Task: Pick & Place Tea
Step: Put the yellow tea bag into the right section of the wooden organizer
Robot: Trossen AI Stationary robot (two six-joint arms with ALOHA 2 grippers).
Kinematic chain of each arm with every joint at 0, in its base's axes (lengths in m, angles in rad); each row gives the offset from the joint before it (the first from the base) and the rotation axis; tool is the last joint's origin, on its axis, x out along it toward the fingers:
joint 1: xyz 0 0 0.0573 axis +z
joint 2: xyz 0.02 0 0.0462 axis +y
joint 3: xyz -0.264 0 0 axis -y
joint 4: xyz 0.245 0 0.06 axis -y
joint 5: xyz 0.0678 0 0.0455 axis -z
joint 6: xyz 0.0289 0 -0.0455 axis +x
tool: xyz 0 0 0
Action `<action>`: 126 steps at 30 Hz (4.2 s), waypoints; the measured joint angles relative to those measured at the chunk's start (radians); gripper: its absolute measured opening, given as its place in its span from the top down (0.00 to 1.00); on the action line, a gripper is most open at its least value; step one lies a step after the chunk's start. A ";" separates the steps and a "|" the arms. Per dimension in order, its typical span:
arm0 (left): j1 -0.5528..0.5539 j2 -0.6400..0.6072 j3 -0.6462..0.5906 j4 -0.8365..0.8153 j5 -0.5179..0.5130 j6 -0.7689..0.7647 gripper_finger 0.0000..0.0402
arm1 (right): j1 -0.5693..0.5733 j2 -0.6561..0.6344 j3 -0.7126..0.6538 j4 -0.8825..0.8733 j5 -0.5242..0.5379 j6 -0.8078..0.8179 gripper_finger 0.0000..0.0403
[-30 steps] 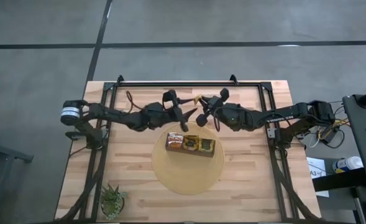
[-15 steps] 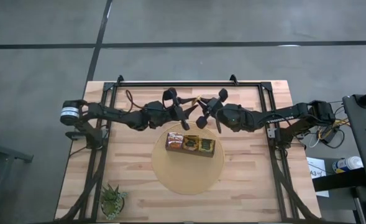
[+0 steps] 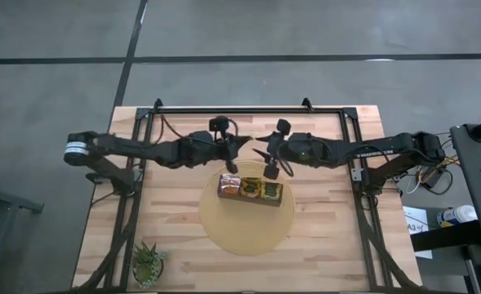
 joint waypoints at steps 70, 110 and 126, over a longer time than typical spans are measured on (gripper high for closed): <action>0.000 -0.305 -0.157 -0.118 0.199 -0.349 0.52 | 0.274 0.009 -0.121 -0.281 -0.215 0.545 0.98; 0.002 -0.379 -0.263 -0.081 0.201 -0.369 0.52 | 0.230 0.034 -0.212 -0.360 -0.149 0.253 0.97; 0.002 -0.379 -0.263 -0.088 0.202 -0.371 0.52 | 0.231 0.019 -0.118 -0.501 -0.170 0.270 0.53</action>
